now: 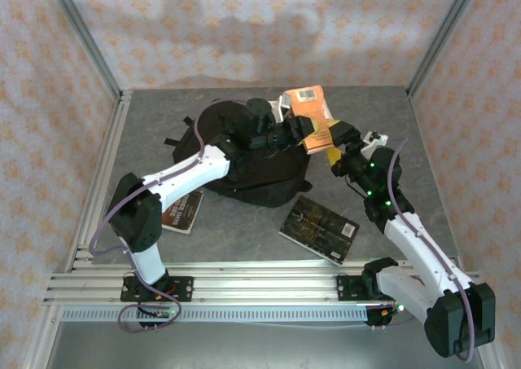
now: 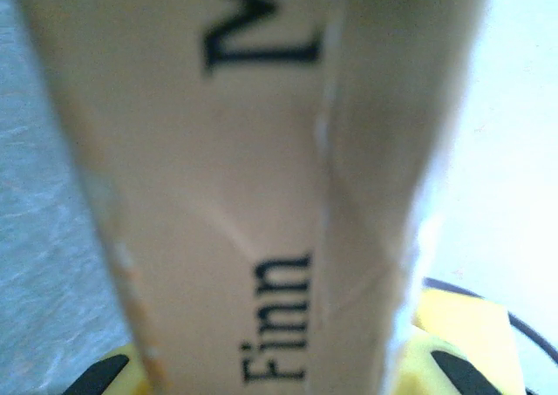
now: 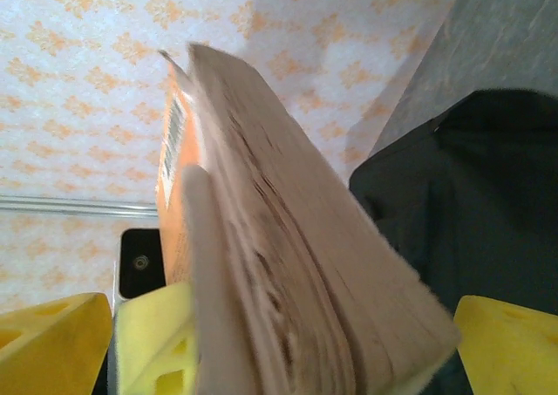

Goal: Pack the student bag
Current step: Rotate the book.

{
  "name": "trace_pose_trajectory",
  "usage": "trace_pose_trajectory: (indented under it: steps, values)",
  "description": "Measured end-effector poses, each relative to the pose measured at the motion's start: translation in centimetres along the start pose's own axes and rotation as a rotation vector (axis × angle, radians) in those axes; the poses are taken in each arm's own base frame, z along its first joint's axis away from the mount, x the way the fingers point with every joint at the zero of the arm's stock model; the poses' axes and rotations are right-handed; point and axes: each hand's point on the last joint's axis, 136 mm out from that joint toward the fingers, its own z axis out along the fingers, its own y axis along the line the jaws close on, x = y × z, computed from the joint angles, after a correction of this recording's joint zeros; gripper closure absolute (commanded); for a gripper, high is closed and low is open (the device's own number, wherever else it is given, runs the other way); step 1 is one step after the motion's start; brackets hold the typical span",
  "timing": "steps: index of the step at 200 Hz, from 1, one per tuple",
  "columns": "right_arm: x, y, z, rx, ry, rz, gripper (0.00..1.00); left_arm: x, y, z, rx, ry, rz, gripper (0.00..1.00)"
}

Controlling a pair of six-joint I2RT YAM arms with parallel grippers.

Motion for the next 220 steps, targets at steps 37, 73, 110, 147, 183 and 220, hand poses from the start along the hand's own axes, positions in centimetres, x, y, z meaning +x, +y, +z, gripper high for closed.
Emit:
trace_pose_trajectory:
  steps: [37,73,110,147,183,220]
  values:
    - [-0.7,1.1,0.1,-0.044,-0.054,0.071,0.22,0.2,-2.4,-0.2,0.066,-0.049,-0.019,1.0]
    - [-1.6,1.9,0.0,-0.074,-0.107,0.113,0.59,-0.2,-2.3,-0.7,0.066,-0.086,-0.038,1.0]
    - [-1.8,2.1,-0.1,-0.077,-0.121,0.088,0.86,0.1,-1.5,-0.6,0.048,-0.089,-0.063,0.91]
    - [-1.6,2.2,-1.0,-0.05,-0.123,0.015,0.99,0.3,-1.2,-0.7,0.023,-0.076,-0.03,0.41]
    - [-0.9,2.2,-1.5,-0.04,-0.089,-0.03,1.0,-1.9,-0.9,-2.5,0.0,-0.107,-0.016,0.4]
    - [-0.1,2.3,-1.4,-0.048,-0.042,-0.036,1.0,-5.6,0.4,-4.8,-0.002,-0.186,-0.056,0.64]
